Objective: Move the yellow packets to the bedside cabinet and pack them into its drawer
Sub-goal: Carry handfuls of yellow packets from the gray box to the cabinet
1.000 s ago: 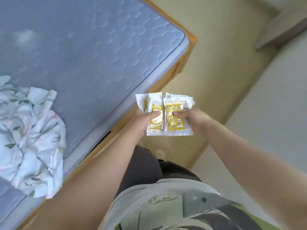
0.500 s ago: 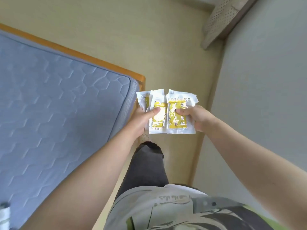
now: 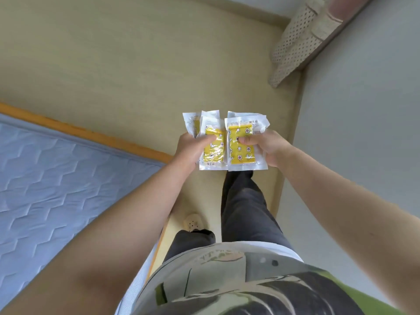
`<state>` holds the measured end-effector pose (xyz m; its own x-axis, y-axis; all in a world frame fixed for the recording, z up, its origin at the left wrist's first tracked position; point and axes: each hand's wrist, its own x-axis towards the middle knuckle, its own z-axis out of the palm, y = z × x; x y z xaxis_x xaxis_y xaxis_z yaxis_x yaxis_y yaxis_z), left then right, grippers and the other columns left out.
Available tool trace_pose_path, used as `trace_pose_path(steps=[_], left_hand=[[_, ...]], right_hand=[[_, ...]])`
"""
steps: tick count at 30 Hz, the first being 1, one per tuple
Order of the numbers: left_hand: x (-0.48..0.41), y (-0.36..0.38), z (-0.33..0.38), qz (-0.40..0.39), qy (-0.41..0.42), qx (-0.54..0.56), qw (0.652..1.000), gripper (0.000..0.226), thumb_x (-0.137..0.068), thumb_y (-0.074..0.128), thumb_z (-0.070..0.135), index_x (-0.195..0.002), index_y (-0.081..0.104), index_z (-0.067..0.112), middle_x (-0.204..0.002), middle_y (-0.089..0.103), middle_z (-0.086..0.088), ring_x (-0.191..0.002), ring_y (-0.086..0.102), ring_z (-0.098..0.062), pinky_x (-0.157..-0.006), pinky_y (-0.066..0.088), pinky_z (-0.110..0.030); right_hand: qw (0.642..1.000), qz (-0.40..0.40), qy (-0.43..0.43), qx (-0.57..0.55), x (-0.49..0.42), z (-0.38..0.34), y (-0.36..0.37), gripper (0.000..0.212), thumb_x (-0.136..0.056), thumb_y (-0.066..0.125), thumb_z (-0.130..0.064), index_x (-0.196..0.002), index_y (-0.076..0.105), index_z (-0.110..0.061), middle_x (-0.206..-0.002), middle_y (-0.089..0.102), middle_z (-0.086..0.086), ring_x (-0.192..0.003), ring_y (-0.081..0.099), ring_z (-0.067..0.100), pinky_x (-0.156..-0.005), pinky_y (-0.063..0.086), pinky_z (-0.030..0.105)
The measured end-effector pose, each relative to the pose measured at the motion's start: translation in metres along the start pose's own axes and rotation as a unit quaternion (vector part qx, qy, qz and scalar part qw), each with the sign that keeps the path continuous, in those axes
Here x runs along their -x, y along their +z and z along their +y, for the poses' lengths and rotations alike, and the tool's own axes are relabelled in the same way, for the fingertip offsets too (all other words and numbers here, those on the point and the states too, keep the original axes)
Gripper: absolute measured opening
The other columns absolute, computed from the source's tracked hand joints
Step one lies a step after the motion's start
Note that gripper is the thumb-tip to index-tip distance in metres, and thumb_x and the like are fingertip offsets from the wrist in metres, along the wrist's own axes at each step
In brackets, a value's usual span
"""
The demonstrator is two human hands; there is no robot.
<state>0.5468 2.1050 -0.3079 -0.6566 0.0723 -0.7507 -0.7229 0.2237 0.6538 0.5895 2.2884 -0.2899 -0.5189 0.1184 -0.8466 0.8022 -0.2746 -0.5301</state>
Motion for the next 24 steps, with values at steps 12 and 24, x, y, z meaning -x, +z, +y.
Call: trace_pose_path(steps=[12, 24], left_hand=[[-0.137, -0.002, 0.170, 0.176, -0.074, 0.117, 0.975, 0.036, -0.082, 0.072, 0.023, -0.072, 0.038, 0.014, -0.079, 0.039, -0.002, -0.068, 0.043, -0.018, -0.060, 0.037, -0.026], [-0.206, -0.160, 0.254, 0.240, -0.036, 0.324, 0.914, 0.027, -0.090, 0.065, 0.010, -0.083, 0.041, 0.022, -0.078, 0.050, 0.009, -0.061, 0.047, 0.001, -0.039, 0.041, -0.009]], right_hand=[[0.959, -0.076, -0.005, 0.274, -0.187, -0.242, 0.040, 0.077, -0.043, 0.094, -0.020, -0.114, 0.065, -0.013, -0.105, 0.072, 0.003, -0.094, 0.068, 0.021, -0.086, 0.052, 0.037], [0.911, -0.160, -0.053, 0.376, -0.256, -0.374, 0.267, 0.030, -0.067, 0.078, 0.009, -0.083, 0.064, -0.012, -0.074, 0.070, 0.001, -0.056, 0.069, 0.013, -0.050, 0.057, 0.030]])
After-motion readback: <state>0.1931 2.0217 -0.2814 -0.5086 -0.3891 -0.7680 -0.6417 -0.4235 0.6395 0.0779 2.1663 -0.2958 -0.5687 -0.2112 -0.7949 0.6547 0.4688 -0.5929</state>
